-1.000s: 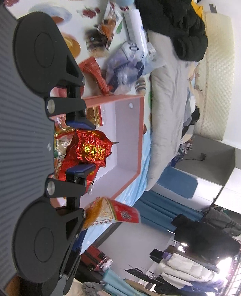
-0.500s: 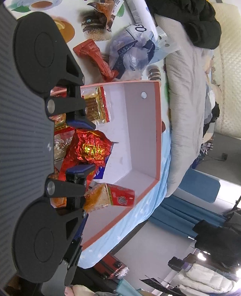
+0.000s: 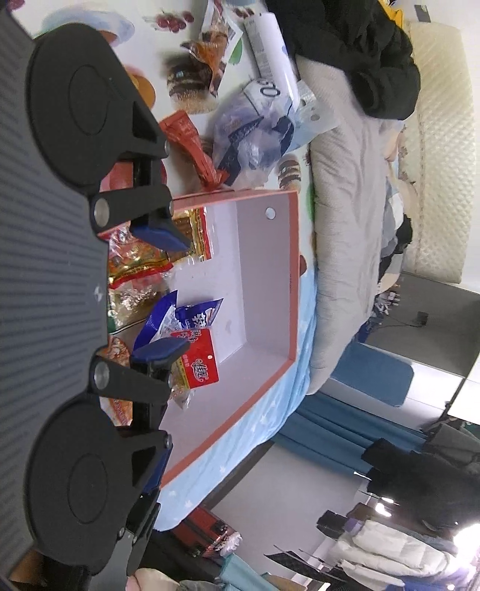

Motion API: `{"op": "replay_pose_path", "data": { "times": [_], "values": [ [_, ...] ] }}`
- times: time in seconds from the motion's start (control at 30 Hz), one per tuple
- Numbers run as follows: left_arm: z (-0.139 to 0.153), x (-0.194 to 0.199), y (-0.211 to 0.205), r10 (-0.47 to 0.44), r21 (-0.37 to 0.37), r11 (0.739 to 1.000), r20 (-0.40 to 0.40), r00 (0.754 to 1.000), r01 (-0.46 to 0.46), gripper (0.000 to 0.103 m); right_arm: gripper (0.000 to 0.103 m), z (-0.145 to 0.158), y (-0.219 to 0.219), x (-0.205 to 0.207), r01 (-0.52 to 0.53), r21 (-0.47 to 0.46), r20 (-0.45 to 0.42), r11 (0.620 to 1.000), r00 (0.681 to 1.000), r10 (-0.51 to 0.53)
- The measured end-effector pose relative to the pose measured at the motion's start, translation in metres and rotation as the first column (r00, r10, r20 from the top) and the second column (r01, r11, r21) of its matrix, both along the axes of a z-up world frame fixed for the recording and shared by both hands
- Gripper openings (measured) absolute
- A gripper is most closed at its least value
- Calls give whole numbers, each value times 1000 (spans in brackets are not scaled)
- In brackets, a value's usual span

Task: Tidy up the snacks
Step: 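Open both tools to drop the packets into the pink box, then withdraw both tools from the pink box toward the remaining snacks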

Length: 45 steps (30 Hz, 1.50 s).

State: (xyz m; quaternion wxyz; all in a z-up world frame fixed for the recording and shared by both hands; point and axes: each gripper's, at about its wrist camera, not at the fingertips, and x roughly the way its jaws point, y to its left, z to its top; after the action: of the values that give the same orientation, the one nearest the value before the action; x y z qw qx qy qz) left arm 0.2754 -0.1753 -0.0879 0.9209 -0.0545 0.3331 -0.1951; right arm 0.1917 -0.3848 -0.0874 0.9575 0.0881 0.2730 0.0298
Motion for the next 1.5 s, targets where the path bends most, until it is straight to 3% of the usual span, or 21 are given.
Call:
{"op": "replay_pose_path", "data": {
  "times": [0.43,0.57,0.83,0.97,1.27,1.5],
  "values": [
    [31,-84,61,44,15,999,64,997,-45,58,60,36,38,-73,-60,17,90,998,994,58],
    [33,-101,81,78,-12,997,30,996,-78,58,60,35,53,-95,-94,13,78,995,993,93],
    [43,-139,110,107,-9,994,55,993,-107,58,60,39,83,-119,-142,16,69,990,988,141],
    [37,-164,131,137,20,990,46,990,-138,58,60,43,96,-132,-162,13,76,987,984,160],
    [5,-216,184,260,24,965,-60,964,-259,58,60,34,128,-162,-245,5,46,970,969,244],
    [-15,-212,205,324,13,946,-99,941,-324,59,60,24,144,-162,-291,-13,16,957,957,291]
  ]
}}
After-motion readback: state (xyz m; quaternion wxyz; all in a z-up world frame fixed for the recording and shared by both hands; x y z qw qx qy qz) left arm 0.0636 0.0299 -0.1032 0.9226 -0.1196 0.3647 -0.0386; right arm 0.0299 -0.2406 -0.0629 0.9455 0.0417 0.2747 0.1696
